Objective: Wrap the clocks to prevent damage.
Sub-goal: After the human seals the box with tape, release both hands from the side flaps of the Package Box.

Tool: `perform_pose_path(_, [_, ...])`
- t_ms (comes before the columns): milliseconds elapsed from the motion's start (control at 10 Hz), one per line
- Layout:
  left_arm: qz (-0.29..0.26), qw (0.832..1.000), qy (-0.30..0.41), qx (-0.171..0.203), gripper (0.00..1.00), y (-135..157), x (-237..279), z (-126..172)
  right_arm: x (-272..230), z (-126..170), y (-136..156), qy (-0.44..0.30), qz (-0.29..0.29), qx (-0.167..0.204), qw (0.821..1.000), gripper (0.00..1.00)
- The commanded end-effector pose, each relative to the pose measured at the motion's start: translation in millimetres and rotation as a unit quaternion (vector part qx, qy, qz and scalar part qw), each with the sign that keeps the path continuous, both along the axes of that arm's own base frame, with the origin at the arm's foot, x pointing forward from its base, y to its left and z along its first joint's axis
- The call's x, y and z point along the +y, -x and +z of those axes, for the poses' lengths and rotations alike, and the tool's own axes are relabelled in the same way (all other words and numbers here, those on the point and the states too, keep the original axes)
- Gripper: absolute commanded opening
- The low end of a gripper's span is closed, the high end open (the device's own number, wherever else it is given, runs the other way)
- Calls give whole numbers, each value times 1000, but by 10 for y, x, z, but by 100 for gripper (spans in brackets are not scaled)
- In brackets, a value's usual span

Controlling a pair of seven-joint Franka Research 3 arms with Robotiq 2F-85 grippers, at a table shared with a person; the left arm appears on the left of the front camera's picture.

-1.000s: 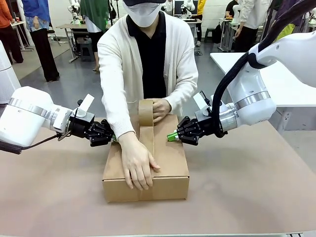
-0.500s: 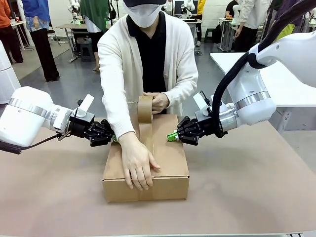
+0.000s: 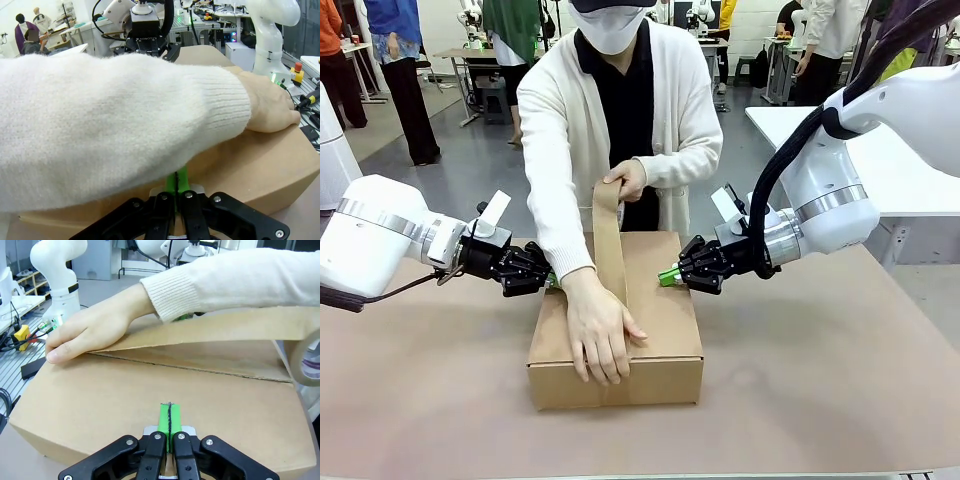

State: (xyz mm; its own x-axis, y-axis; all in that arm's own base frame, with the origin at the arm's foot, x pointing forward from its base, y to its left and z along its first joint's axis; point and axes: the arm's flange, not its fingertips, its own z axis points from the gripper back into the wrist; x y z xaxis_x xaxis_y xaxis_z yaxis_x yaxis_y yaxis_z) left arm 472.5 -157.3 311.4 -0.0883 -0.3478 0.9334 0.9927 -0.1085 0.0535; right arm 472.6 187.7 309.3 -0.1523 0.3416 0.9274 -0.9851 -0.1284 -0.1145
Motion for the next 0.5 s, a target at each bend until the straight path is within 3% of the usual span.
perform_pose_path(0, [4,1000,-6,-4,1,-2,5,-23,3,-33,1,5,-3,0,1000,1])
perform_pose_path(400, [4,1000,-6,-4,1,-2,5,-23,3,-33,1,5,-3,0,1000,1])
